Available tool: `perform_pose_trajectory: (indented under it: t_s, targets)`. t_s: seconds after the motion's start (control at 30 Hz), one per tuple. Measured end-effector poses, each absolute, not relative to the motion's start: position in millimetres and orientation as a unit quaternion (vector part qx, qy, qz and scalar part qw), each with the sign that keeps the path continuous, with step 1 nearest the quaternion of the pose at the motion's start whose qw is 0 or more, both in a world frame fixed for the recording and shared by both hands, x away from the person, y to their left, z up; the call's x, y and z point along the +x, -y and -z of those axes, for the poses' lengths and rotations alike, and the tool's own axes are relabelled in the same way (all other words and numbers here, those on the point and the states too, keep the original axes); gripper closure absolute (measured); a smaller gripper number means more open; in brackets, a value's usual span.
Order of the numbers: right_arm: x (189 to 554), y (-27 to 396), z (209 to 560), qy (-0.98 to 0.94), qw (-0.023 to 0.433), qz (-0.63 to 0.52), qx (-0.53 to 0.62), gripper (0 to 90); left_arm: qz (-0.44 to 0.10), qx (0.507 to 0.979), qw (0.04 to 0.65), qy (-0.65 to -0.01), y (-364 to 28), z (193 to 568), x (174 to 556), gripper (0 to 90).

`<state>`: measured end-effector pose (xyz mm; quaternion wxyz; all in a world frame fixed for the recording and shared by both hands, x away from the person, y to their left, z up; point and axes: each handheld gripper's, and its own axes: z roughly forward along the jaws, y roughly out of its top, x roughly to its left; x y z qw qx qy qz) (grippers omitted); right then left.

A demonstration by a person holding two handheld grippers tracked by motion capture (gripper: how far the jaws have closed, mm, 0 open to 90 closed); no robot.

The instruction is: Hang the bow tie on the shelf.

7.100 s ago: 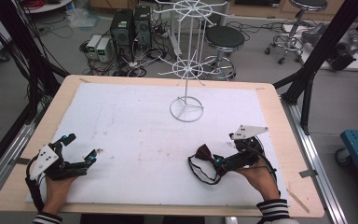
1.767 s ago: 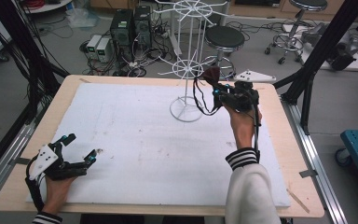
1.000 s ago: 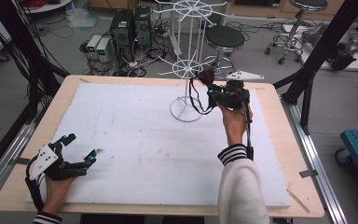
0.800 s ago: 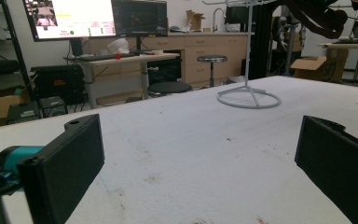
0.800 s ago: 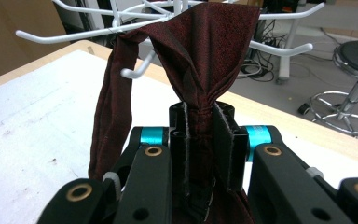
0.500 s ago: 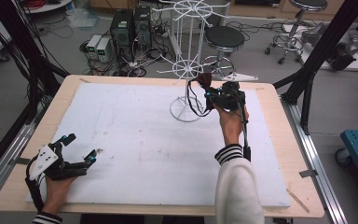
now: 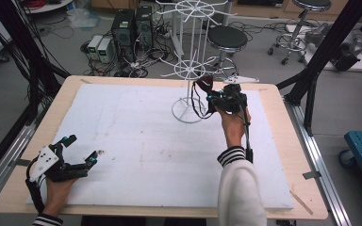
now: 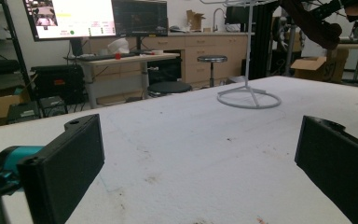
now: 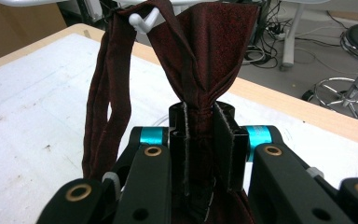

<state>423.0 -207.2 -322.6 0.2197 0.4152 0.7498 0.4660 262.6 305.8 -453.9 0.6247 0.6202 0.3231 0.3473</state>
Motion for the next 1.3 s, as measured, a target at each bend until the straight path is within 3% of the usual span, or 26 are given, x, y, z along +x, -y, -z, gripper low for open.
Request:
perform_pose_trajectory:
  t_s: [0.07, 0.1, 0.13, 0.17, 0.23, 0.3, 0.8, 1.3]
  targets:
    - [423, 207, 323, -0.751, 0.218, -0.469, 0.412, 72.1, -0.347, 0.62, 0.625, -0.323, -306, 454, 263, 1.7]
    - [422, 207, 323, -0.749, 0.223, -0.47, 0.41, 54.0, -0.347, 0.62, 0.625, -0.323, -306, 454, 263, 1.7]
    - [423, 204, 325, -0.745, 0.23, -0.47, 0.413, 23.0, -0.347, 0.62, 0.625, -0.323, -306, 454, 263, 1.7]
    - [423, 204, 325, -0.745, 0.23, -0.47, 0.413, 23.0, -0.348, 0.62, 0.625, -0.323, -306, 454, 263, 1.7]
    - [421, 201, 326, -0.747, 0.241, -0.453, 0.423, 1.0, -0.348, 0.621, 0.624, -0.322, -306, 454, 262, 1.7]
    - [415, 200, 327, -0.744, 0.258, -0.457, 0.413, 0.7, -0.348, 0.62, 0.625, -0.323, -306, 454, 263, 1.7]
    - [373, 212, 326, -0.734, 0.247, -0.519, 0.361, 0.7, -0.347, 0.62, 0.625, -0.324, -306, 454, 263, 1.7]
    - [304, 246, 368, -0.699, 0.262, -0.572, 0.339, 0.7, -0.348, 0.621, 0.624, -0.322, -306, 454, 262, 1.7]
